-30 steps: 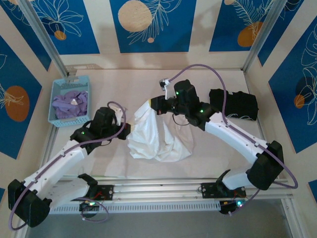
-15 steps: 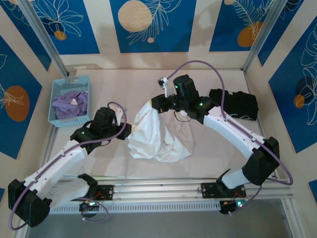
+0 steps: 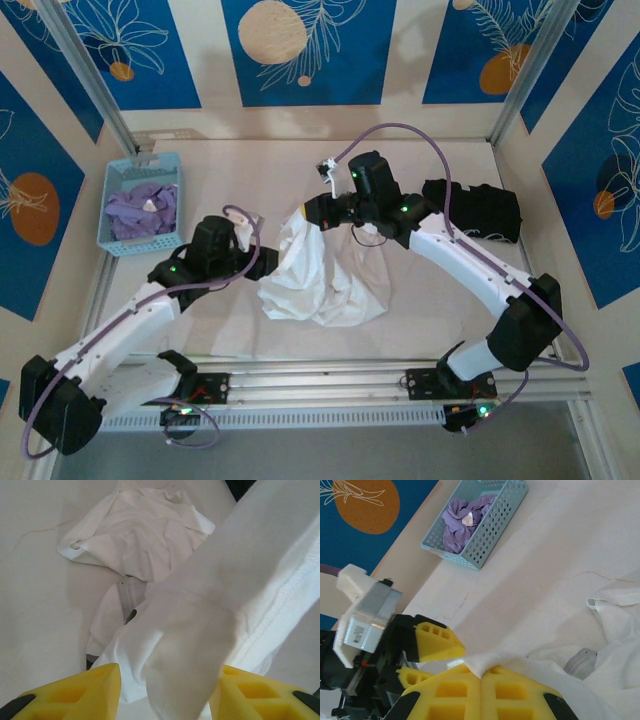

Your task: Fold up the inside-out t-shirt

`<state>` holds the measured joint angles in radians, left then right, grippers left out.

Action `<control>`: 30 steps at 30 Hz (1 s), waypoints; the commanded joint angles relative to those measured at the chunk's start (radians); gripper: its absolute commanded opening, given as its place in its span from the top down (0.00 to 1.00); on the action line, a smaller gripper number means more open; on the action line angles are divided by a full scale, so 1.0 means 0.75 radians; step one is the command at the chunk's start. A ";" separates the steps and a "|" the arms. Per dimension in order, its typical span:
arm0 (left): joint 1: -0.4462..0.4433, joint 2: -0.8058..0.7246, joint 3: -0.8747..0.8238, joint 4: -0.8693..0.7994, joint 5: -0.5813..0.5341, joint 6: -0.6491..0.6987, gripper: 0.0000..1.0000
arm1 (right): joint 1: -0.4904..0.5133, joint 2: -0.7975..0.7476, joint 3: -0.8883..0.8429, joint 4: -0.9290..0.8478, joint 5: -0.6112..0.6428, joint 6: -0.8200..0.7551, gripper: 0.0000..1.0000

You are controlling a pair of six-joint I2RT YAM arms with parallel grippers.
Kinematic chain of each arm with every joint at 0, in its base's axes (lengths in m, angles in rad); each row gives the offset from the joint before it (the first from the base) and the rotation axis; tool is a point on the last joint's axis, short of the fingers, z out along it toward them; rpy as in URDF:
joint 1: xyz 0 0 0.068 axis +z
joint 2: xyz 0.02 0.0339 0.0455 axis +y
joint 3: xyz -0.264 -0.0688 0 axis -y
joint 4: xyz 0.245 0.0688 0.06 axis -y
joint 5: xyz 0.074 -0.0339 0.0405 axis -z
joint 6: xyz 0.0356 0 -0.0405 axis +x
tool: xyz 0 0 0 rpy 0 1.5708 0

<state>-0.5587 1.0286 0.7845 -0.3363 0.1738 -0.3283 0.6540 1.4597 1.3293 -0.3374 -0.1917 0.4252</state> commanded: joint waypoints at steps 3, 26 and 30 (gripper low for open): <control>-0.008 0.081 0.116 0.079 0.042 0.052 0.53 | -0.003 -0.001 0.018 -0.011 -0.042 -0.017 1.00; -0.007 0.169 0.496 0.362 0.320 -0.004 1.00 | 0.034 -0.562 -0.290 -0.035 -0.300 -0.535 0.58; -0.008 0.133 0.494 0.380 0.393 -0.026 1.00 | -0.007 -0.648 -0.314 0.039 -0.145 -0.459 0.54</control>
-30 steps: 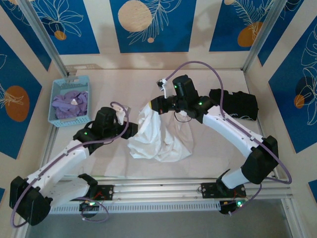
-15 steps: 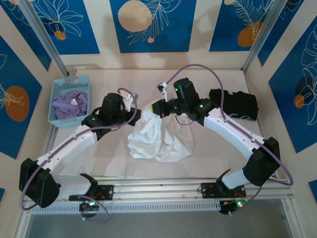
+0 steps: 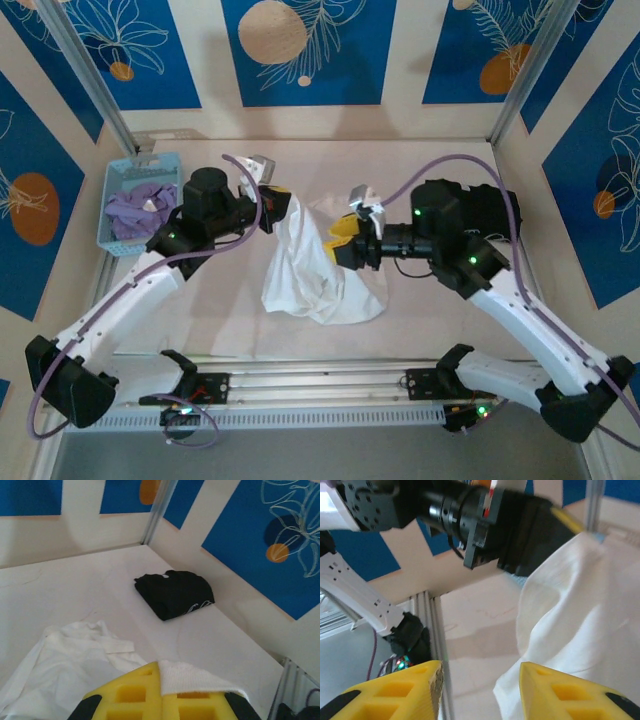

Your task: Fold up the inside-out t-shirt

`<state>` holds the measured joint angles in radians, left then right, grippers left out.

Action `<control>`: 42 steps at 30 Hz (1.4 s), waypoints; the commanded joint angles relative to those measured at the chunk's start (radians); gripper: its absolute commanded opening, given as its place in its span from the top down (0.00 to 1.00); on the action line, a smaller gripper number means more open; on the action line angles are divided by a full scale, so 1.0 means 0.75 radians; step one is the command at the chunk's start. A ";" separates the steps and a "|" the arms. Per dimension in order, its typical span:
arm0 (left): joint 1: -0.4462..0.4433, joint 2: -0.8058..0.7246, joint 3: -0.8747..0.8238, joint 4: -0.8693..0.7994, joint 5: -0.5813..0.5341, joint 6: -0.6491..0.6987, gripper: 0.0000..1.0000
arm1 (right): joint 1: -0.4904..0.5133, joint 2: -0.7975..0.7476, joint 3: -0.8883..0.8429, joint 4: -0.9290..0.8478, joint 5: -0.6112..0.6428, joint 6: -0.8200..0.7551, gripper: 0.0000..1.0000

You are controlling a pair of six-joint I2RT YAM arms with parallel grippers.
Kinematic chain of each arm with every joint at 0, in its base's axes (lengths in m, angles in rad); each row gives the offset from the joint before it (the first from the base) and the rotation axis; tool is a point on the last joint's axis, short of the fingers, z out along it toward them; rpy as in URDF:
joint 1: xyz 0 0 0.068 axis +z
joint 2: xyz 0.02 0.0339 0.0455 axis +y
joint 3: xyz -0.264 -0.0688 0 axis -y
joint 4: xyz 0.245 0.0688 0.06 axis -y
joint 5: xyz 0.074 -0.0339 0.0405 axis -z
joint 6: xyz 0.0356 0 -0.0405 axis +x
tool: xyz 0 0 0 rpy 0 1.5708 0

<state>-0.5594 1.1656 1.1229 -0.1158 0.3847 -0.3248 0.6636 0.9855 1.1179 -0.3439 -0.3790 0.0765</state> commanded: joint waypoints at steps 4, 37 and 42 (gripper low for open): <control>-0.009 -0.055 0.039 0.083 0.196 -0.080 1.00 | -0.020 0.054 0.000 0.045 0.191 0.034 0.47; -0.173 -0.107 -0.508 0.071 -0.117 0.135 0.35 | -0.385 0.198 -0.127 0.443 -0.399 0.361 1.00; -0.187 0.085 -0.478 0.143 -0.228 0.152 0.65 | -0.420 0.197 -0.118 0.459 -0.435 0.411 1.00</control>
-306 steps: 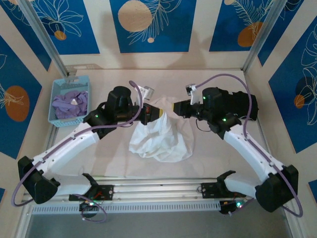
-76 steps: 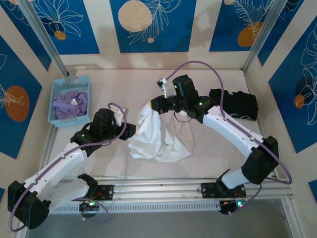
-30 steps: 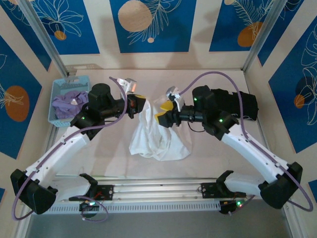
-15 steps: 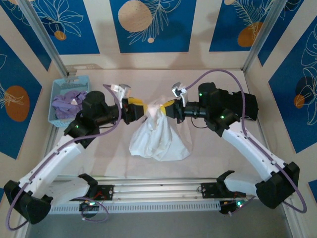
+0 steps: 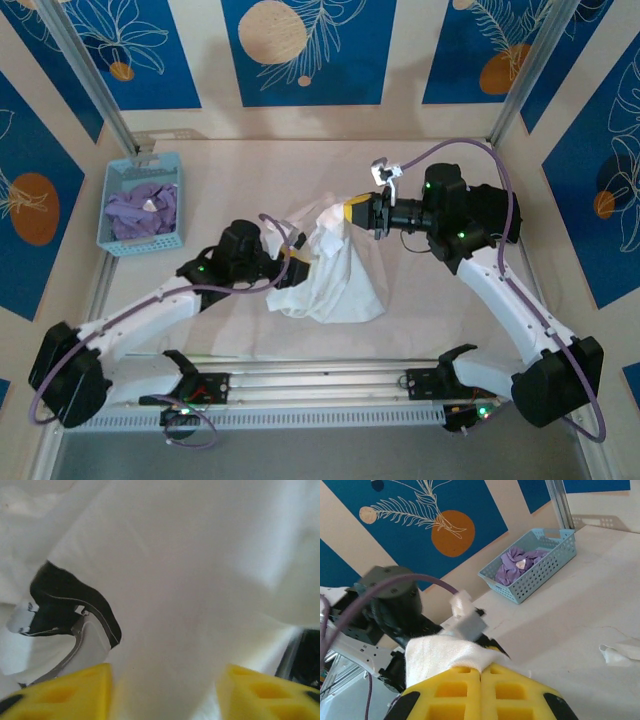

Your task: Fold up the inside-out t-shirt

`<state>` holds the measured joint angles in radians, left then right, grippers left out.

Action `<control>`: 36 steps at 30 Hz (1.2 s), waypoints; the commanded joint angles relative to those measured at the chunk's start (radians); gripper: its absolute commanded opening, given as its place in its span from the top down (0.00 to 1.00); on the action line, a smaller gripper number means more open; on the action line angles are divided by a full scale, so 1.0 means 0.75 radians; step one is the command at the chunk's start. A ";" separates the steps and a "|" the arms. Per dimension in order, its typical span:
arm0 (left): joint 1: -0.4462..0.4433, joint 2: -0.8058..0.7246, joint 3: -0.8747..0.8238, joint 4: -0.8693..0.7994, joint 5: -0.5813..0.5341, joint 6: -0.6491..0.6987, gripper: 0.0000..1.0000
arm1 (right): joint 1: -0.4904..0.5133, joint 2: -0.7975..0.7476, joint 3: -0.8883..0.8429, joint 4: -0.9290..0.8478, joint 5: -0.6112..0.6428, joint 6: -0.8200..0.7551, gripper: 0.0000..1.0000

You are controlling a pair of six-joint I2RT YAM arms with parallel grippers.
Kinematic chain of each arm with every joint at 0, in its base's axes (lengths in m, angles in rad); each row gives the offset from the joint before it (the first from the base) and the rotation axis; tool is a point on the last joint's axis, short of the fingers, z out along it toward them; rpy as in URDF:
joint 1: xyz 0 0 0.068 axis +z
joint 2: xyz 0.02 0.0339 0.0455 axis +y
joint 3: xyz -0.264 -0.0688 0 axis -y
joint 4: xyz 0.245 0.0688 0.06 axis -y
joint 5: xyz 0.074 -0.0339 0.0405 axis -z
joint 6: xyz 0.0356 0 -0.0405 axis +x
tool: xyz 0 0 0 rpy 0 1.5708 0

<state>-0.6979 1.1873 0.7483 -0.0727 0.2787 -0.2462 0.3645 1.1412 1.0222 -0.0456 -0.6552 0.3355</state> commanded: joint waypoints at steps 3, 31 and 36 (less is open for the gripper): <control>0.022 0.035 0.091 0.005 -0.143 0.060 0.94 | -0.075 -0.037 0.034 -0.011 -0.081 0.046 1.00; 0.143 -0.189 0.449 -0.527 0.091 -0.022 1.00 | 0.069 0.110 -0.361 -0.230 0.718 0.145 0.71; 0.146 -0.188 0.417 -0.512 0.101 -0.022 1.00 | 0.166 -0.085 -0.417 -0.214 0.774 -0.017 0.58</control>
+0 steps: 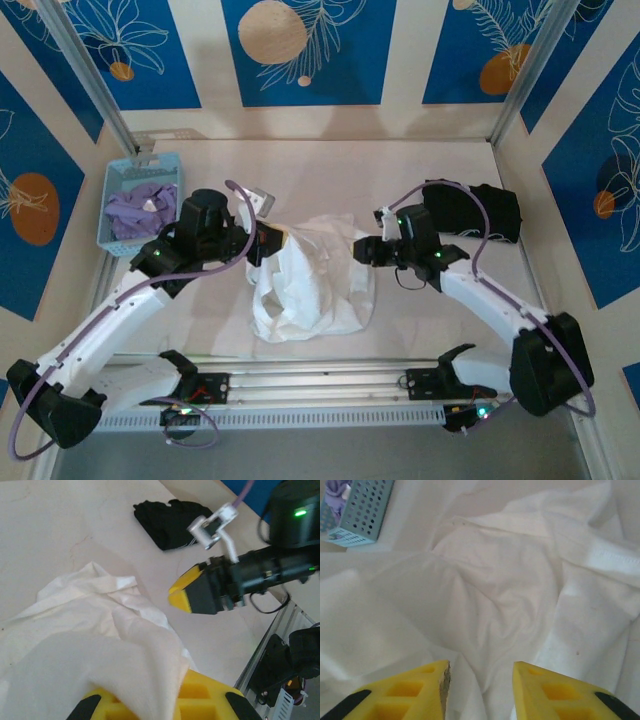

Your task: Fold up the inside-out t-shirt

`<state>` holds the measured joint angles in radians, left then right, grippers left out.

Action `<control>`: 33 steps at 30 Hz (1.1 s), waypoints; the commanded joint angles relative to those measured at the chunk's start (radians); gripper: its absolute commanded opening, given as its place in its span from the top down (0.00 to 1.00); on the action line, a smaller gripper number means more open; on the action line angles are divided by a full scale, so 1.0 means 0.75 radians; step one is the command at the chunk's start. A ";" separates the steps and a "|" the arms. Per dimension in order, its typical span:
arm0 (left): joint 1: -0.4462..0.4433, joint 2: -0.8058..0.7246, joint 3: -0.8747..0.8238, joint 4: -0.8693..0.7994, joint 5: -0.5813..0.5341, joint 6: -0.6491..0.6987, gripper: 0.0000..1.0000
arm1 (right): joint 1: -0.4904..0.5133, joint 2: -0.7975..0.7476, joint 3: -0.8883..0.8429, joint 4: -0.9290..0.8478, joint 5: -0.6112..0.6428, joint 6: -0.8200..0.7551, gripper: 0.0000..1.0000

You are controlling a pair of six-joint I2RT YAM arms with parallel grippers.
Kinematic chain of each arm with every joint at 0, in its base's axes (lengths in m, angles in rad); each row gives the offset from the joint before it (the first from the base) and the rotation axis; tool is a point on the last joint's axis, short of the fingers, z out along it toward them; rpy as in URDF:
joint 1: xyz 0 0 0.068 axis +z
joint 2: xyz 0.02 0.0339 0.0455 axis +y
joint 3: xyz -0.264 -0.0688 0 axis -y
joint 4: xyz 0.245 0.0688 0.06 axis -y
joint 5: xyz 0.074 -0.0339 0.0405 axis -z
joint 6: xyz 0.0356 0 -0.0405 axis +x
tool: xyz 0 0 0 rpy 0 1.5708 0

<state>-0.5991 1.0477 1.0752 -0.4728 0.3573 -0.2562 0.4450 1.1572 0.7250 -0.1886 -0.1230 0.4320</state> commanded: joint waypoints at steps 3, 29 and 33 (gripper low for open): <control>0.014 -0.002 -0.021 0.024 -0.003 -0.009 1.00 | 0.173 -0.148 -0.054 0.048 0.029 -0.260 0.52; 0.033 -0.031 -0.046 -0.009 -0.144 -0.002 1.00 | 0.236 0.039 0.186 0.052 -0.097 -0.437 1.00; 0.049 -0.015 -0.055 -0.006 -0.268 -0.009 1.00 | 0.162 -0.093 0.219 -0.028 -0.281 -0.363 1.00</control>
<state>-0.5793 1.0420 1.0462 -0.4805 0.2481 -0.2558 0.5945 1.1595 0.8322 -0.1532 -0.2131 0.1230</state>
